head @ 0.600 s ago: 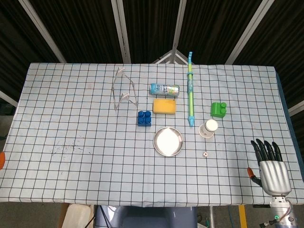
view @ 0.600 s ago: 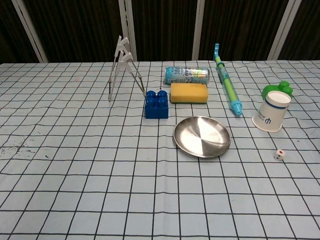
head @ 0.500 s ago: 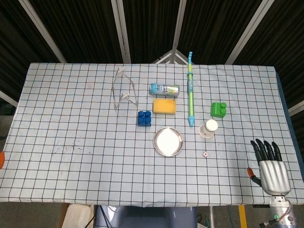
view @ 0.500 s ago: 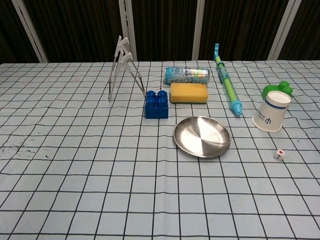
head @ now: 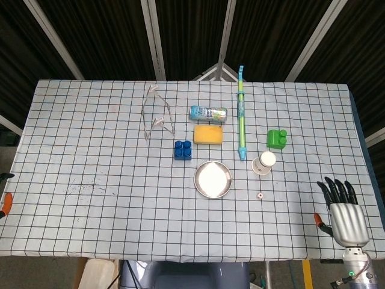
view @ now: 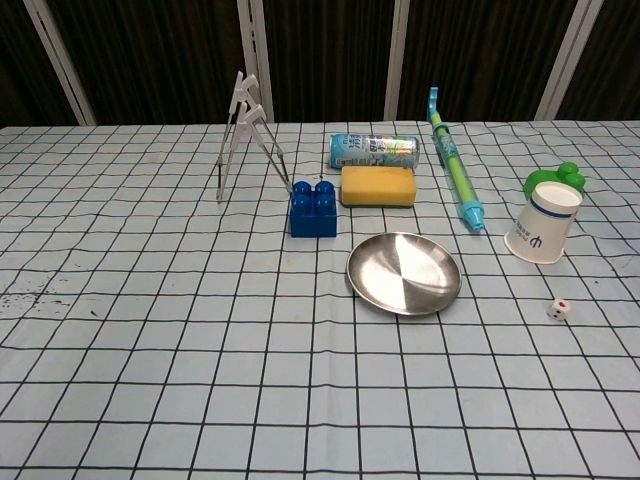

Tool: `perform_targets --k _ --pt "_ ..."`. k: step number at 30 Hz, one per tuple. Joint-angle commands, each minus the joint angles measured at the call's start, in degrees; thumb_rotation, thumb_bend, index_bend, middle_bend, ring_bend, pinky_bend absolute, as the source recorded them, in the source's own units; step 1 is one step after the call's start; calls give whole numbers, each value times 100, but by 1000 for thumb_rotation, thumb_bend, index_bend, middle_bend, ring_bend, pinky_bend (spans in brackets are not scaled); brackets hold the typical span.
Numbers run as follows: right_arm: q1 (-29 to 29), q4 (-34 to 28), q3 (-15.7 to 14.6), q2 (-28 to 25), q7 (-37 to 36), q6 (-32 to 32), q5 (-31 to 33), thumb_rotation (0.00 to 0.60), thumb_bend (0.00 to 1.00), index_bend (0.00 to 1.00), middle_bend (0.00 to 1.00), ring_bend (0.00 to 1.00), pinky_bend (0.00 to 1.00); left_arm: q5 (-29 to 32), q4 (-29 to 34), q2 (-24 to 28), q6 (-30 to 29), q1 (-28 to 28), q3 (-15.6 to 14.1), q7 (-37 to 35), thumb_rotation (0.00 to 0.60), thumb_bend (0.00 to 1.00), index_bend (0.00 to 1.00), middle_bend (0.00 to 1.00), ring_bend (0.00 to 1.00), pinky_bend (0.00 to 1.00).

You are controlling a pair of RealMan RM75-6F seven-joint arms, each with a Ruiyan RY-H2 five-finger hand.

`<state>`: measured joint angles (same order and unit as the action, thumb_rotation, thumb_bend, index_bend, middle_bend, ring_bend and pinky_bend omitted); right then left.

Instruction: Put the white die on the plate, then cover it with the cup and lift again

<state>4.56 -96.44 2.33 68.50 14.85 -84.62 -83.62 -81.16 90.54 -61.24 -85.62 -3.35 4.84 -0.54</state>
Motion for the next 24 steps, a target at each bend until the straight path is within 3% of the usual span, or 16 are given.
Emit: perform_targets --k 1,11,24 --pt "137 109 0 200 -47 266 23 600 319 184 98 74 0 46 9 30 -19 11 33 -66 600 695 277 0 0 118" --pt "715 159 98 779 -103 1471 547 600 320 224 98 86 0 125 -35 45 55 -5 51 -104 600 695 277 0 0 118" --pt "1104 205 430 1374 628 1795 1241 600 319 307 98 86 0 220 -63 18 141 -48 81 -42 600 695 277 0 0 118"
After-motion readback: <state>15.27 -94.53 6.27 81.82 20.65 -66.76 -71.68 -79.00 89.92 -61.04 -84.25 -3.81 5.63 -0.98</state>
